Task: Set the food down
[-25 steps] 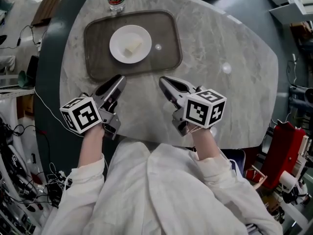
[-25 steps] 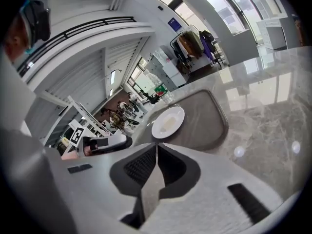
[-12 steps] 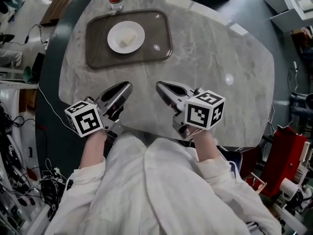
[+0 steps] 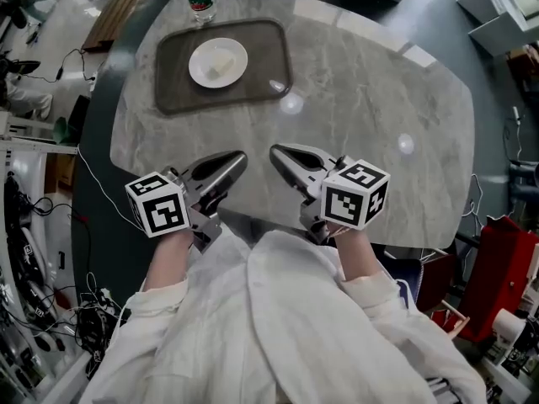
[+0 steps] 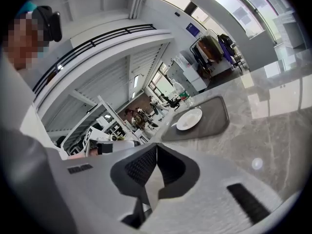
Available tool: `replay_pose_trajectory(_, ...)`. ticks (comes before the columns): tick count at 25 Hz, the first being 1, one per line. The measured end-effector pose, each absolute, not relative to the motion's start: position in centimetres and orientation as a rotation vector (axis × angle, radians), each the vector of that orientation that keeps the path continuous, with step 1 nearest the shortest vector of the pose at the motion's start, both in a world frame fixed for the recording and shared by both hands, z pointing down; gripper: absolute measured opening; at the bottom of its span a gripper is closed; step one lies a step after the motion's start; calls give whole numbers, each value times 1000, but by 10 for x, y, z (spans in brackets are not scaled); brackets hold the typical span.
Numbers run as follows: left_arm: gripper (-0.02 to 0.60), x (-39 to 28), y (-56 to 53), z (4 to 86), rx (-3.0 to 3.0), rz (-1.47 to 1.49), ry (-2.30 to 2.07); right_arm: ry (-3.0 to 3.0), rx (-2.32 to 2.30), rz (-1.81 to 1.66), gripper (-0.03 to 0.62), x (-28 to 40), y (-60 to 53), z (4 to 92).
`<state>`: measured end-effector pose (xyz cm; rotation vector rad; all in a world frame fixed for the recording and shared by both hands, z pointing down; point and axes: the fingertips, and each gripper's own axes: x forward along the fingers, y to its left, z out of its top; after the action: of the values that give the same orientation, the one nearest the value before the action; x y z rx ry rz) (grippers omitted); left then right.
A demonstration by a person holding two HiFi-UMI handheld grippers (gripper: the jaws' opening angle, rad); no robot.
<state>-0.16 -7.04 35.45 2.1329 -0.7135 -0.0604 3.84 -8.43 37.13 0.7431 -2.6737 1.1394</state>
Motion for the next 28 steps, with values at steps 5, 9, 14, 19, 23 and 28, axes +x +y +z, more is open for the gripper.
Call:
replay_pose_trajectory(5, 29, -2, -68, 349, 2131, -80, -689, -2681, 758, 1148, 5, 38, -77, 369)
replay_pose_trajectory(9, 28, -3, -67, 345, 2148, -84, -644, -2688, 799, 1147, 3, 36, -78, 366)
replay_pose_trajectory(14, 29, -8, -65, 350, 2160, -41, -637, -2749, 829, 1195, 5, 30, -75, 358)
replay_pose_trajectory(19, 26, -17, -64, 357, 2168, -49, -651, -2746, 835, 1077, 4, 14, -74, 356)
replay_pose_trajectory(23, 26, -14, -60, 367, 2147, -63, -608, -2710, 860, 1069, 3, 12, -71, 360)
replay_pose_trajectory(28, 23, -16, -58, 378, 2123, 14, -648, -2646, 903, 1001, 3, 7, -58, 370)
